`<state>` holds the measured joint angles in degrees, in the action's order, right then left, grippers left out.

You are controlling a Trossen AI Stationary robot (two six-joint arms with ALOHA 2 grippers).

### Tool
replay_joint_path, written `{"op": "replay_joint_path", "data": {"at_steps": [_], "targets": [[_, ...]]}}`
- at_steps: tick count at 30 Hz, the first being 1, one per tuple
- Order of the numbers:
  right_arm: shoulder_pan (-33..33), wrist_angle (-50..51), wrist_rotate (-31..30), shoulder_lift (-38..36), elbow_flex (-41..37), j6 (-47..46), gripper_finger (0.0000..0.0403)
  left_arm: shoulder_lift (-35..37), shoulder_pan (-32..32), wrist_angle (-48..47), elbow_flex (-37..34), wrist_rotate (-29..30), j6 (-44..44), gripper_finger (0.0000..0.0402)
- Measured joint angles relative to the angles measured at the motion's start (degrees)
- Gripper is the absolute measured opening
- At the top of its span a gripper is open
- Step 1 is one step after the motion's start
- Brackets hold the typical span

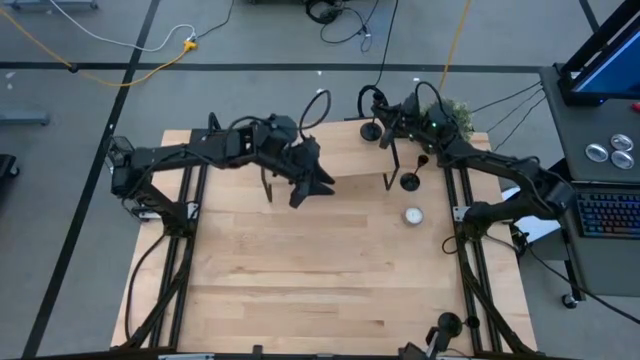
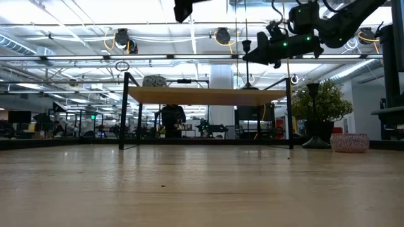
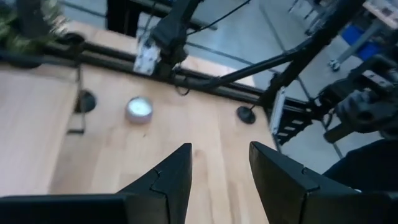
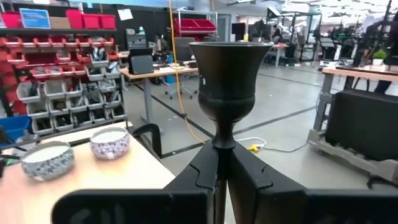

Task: Pick & Place candle stick holders
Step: Put the bottom left black candle holder on the shelf

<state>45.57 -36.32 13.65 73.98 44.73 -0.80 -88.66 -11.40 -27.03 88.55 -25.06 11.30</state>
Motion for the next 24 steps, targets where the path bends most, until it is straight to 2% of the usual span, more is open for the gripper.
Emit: {"op": "replay_joint_path", "data": {"at_steps": [6, 11, 14, 19, 24], "targets": [[0.2, -1.6, 0.1, 1.1, 0.0, -2.7, 0.0008, 1.2, -0.9, -5.9, 0.0, 0.9, -0.8, 0.0163], [0.2, -1.6, 0.0, 1.1, 0.0, -2.1, 0.0008, 4.6, 0.0, -8.3, -1.7, 7.1, -1.1, 0.0164], [0.2, -1.8, 0.0, 1.1, 0.0, -1.2, 0.0008, 8.6, 1.2, -3.0, -8.5, 9.3, 1.4, 0.0164], [0.2, 0.3, -0.1, 1.1, 0.0, -1.1, 0.0008, 17.5, 3.5, 12.6, -24.8, 11.8, 7.1, 0.0164], [0.2, 0.6, -0.4, 1.1, 0.0, 0.5, 0.0008, 28.1, 7.2, 22.5, -36.6, 19.7, 9.4, 0.0164]]}}
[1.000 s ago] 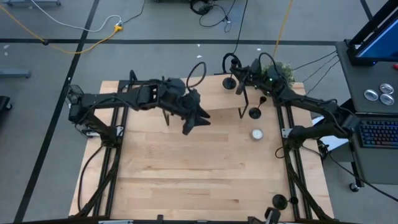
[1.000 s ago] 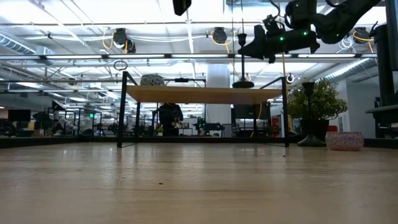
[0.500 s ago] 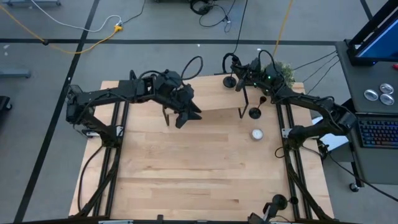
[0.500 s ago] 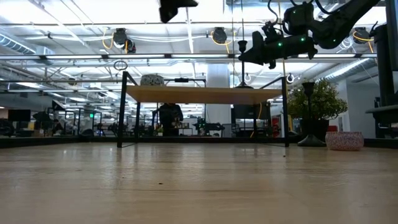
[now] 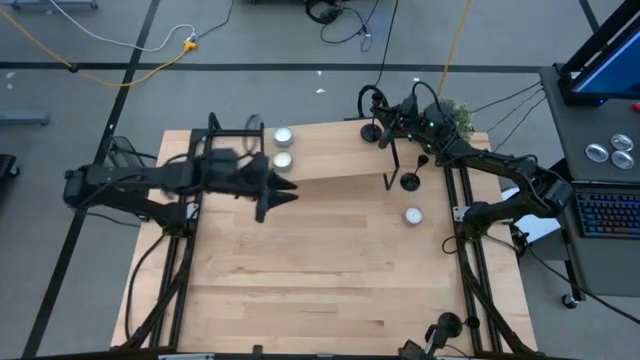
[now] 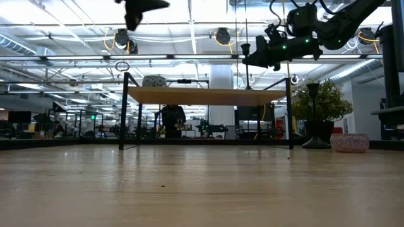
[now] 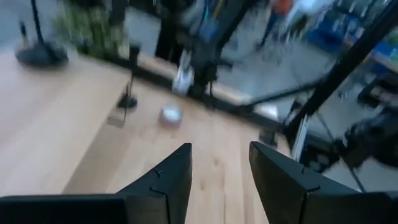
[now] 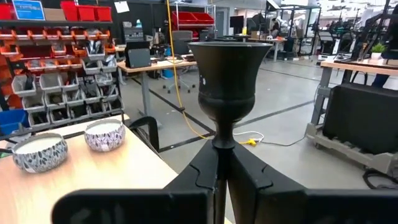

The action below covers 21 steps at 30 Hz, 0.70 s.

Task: Pick & Place candle stick holders
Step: Put the bottom left black candle holder on the shelf

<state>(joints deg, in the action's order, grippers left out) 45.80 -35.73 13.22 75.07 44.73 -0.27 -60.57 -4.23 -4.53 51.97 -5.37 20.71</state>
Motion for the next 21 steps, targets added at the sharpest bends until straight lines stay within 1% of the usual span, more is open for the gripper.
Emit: {"op": "replay_joint_path", "data": {"at_steps": [3, 6, 11, 14, 21], "targets": [[0.0, 0.5, -1.2, 0.0, 0.0, 0.0, 0.0008, 6.1, 2.7, 1.9, -5.0, 5.2, -0.6, 0.0163], [0.0, 2.2, -1.2, 0.0, 0.0, -0.1, 0.0008, 10.6, 5.9, 3.5, -8.2, 9.1, -0.9, 0.0164], [0.0, 2.4, -1.3, 0.0, 0.0, -0.1, 0.001, 14.6, 11.5, 3.4, -10.9, 14.9, -4.3, 0.0163], [0.0, 2.5, -1.4, 0.0, 0.0, -0.1, 0.001, 16.4, 14.0, 2.5, -12.1, 18.4, -4.6, 0.0163], [0.0, 2.5, -1.4, 0.0, 0.0, -0.1, 0.0027, 19.2, 17.5, 2.5, -14.8, 19.6, -4.6, 0.0164]]}}
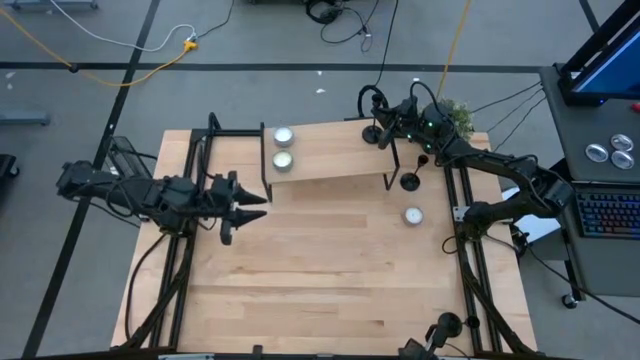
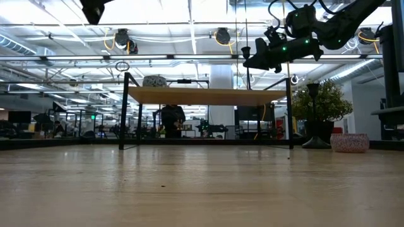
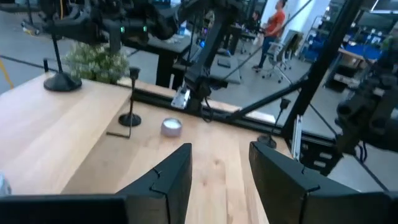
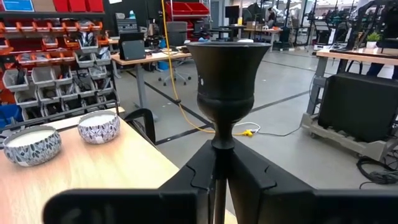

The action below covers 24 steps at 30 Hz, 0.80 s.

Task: Pick & Place candle stick holders
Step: Put the bottom left black candle holder on the shelf

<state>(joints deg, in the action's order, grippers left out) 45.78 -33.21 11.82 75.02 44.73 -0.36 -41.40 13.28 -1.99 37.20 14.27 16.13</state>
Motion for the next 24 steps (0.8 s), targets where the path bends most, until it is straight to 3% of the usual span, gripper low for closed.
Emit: {"op": "replay_joint_path", "data": {"at_steps": [17, 24], "targets": [[0.0, -1.4, -4.3, 0.0, 0.0, 1.1, 0.0089, 0.1, 0.8, 0.1, -0.6, 1.2, 0.8, 0.0164], [0.0, -1.2, -4.3, 0.0, 0.0, 1.1, 0.0137, 0.1, 0.8, 0.1, -0.6, 1.0, 0.7, 0.0164]]}}
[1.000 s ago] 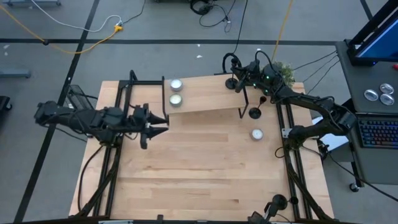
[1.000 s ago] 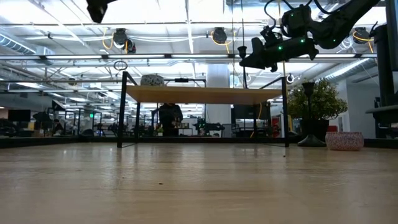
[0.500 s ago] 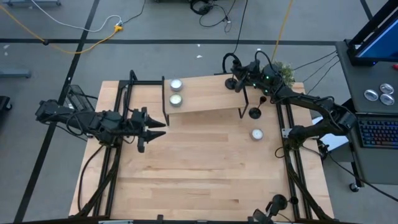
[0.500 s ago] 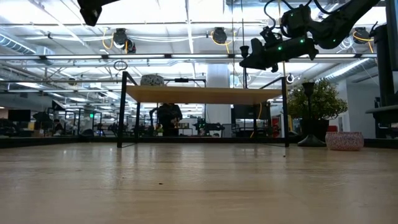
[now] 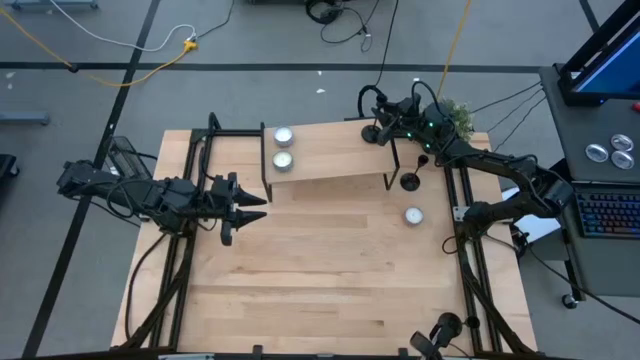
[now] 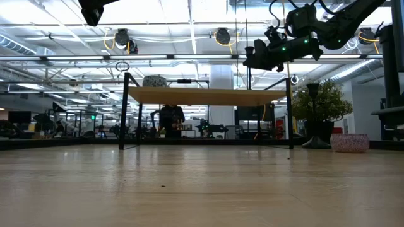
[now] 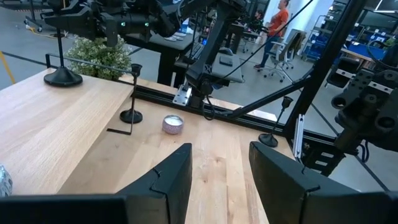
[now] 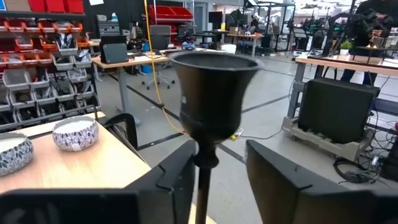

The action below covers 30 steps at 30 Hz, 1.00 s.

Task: Pick & Place candle stick holders
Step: Put the bottom left black candle holder on the shelf, then put the top black candle holder on the shelf

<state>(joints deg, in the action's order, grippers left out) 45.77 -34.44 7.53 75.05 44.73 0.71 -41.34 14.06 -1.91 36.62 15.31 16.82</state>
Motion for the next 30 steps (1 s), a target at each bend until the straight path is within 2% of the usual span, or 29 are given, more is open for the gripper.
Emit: {"op": "replay_joint_path", "data": {"at_steps": [17, 23, 30], "targets": [[-1.3, 0.6, 0.0, -0.1, 0.0, 0.0, 0.0262, 0.0, 0.0, 0.0, 0.0, 0.0, -1.2, 0.0163], [-2.4, 5.5, 0.0, -2.1, 0.0, 1.9, 0.0281, 0.0, 0.0, 0.0, 0.0, 0.0, -2.8, 0.0164], [-2.4, 12.6, 0.0, -6.8, 0.0, 3.2, 0.0282, 0.0, 0.0, 1.8, -1.2, -0.2, -4.2, 0.0164]]}}
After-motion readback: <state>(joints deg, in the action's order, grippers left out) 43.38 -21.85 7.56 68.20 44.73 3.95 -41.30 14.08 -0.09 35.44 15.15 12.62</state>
